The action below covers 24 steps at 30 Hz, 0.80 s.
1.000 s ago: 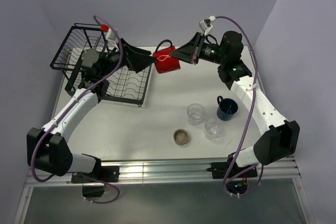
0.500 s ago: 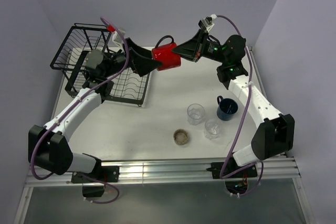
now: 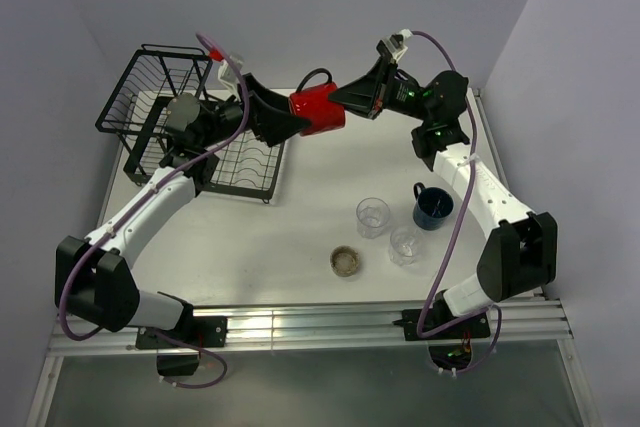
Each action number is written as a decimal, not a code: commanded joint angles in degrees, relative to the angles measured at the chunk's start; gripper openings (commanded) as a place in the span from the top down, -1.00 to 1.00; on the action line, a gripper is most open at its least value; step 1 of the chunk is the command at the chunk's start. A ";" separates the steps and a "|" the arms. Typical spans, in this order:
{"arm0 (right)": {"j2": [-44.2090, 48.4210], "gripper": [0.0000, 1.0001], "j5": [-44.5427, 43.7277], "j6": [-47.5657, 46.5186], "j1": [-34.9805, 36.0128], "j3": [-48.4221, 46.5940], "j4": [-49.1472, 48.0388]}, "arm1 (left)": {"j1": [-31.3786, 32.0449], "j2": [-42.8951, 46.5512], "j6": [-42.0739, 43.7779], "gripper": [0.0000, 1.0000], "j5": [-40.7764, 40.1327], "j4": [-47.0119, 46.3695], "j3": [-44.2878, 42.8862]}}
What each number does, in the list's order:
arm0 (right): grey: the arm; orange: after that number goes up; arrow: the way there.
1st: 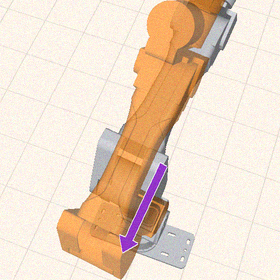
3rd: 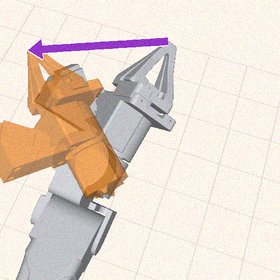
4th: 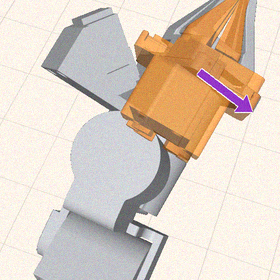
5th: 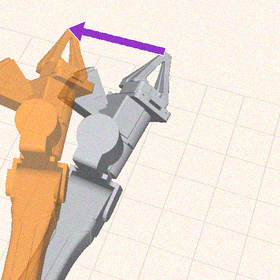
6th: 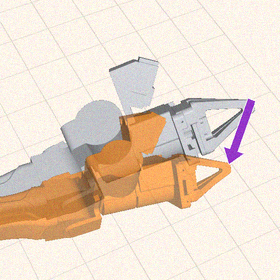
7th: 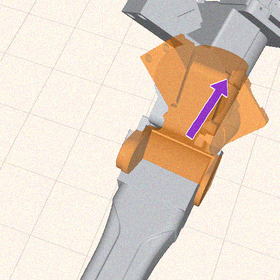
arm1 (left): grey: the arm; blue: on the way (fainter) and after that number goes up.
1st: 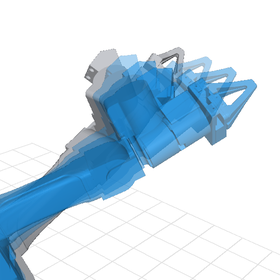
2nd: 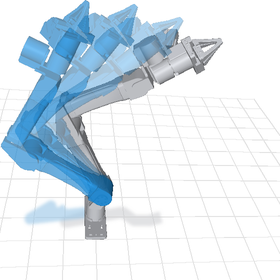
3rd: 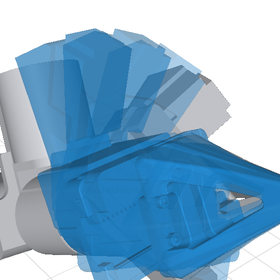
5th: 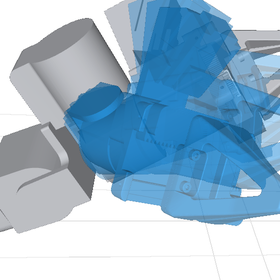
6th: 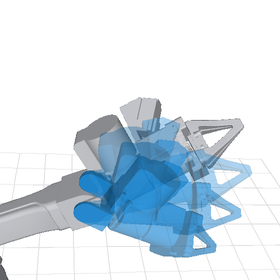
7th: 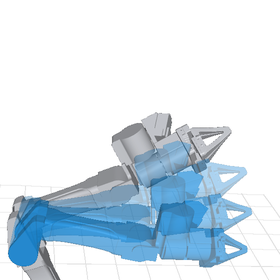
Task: Load the cups into the dish rack
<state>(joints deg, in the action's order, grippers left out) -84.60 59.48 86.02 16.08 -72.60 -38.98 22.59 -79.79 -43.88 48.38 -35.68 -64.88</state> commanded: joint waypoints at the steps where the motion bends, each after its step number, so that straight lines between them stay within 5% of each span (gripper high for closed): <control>1: 1.28 1.00 0.28 1.79 0.27 -0.88 -6.55 | 0.61 -1.16 1.60 -0.48 -0.13 -0.18 -2.79; 2: 1.28 1.00 0.11 0.74 0.27 -0.79 -5.33 | 0.61 -1.42 1.69 -0.34 0.13 0.17 -3.05; 7: 1.89 1.00 -0.77 -5.15 0.27 -1.41 2.05 | 1.32 -1.77 1.87 0.97 0.22 1.58 -3.85; 24: 4.44 0.17 -11.57 -26.07 -1.05 -3.60 29.13 | 1.58 2.18 5.73 1.00 -8.56 8.78 -3.94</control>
<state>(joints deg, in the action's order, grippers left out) -82.72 51.33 64.95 15.46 -73.56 -14.15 23.94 -81.34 -40.01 42.98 -24.16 -66.24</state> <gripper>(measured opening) 0.404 0.879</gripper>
